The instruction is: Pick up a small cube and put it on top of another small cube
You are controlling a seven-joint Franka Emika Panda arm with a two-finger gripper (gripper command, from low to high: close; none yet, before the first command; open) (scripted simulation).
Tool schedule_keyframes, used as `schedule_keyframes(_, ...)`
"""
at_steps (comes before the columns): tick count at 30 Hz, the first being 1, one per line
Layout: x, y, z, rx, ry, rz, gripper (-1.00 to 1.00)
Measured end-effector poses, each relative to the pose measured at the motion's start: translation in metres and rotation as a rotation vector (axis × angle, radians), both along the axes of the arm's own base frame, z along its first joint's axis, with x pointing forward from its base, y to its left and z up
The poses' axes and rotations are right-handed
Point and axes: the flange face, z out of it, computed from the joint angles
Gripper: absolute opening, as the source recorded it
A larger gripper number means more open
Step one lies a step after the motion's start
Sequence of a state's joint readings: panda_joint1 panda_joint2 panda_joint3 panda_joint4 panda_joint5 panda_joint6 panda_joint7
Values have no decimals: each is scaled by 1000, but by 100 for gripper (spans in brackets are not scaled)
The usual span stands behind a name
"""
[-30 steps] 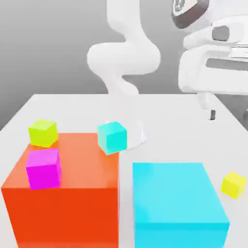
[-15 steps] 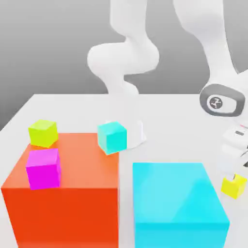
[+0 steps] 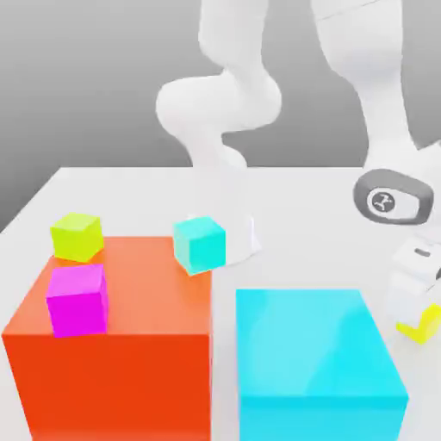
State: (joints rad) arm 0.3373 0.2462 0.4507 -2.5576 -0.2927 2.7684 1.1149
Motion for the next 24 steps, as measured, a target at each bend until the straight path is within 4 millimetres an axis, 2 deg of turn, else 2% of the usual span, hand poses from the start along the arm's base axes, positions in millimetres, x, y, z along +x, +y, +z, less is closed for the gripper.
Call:
schedule_keyframes(1,11,-7,9,-9,-4,-29,-100)
schedule_keyframes(3,57,-39,27,-40,-21,-157,-100)
schedule_keyframes(6,124,-105,62,-78,-36,-374,-100)
schedule_keyframes(7,143,-131,74,-86,-38,-450,-100)
schedule_keyframes(9,179,-200,101,-97,-36,-628,-100)
schedule_keyframes(11,202,-266,133,-98,-32,-791,-100)
schedule_keyframes(14,213,-358,182,-80,-21,-1009,-100)
schedule_keyframes(16,209,-418,216,-55,-11,-1146,-100)
schedule_keyframes(18,195,-474,251,-19,-1,-1273,-100)
schedule_keyframes(19,191,-485,254,-7,2,-1299,-100)
schedule_keyframes(20,190,-489,246,-1,4,-1309,-100)
schedule_keyframes(22,189,-490,219,4,5,-1313,-100)
schedule_keyframes(23,189,-490,210,4,5,-1313,100)
schedule_keyframes(24,189,-490,210,4,5,-1313,100)
